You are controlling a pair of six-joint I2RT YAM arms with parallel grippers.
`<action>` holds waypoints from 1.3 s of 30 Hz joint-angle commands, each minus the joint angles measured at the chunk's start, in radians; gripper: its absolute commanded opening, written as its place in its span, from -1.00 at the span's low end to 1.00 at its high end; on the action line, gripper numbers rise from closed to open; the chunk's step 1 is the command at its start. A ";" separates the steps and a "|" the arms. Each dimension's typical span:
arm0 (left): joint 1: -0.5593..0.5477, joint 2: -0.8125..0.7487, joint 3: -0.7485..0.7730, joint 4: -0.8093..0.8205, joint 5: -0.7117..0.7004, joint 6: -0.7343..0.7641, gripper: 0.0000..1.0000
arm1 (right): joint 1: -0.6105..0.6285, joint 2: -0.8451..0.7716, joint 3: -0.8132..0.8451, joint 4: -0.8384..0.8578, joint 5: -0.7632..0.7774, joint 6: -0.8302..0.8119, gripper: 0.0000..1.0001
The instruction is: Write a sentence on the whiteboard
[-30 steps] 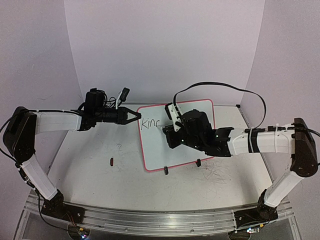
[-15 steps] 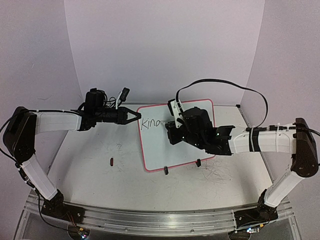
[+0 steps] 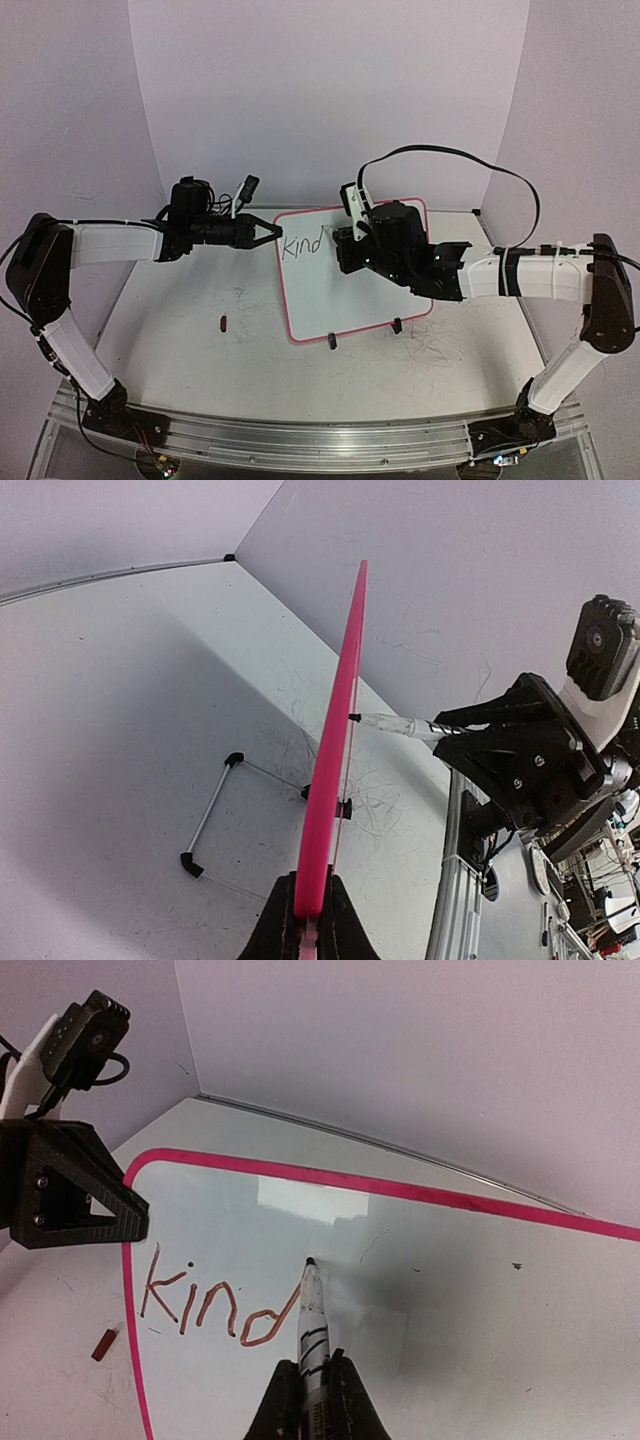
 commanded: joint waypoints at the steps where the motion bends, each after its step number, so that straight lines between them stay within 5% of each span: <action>1: -0.007 -0.049 -0.005 0.016 0.002 0.029 -1.00 | -0.011 0.010 0.007 0.020 -0.004 0.002 -1.00; 39: -0.007 -0.041 -0.002 0.015 -0.001 0.031 -1.00 | -0.004 -0.124 -0.125 -0.006 -0.070 0.029 -1.00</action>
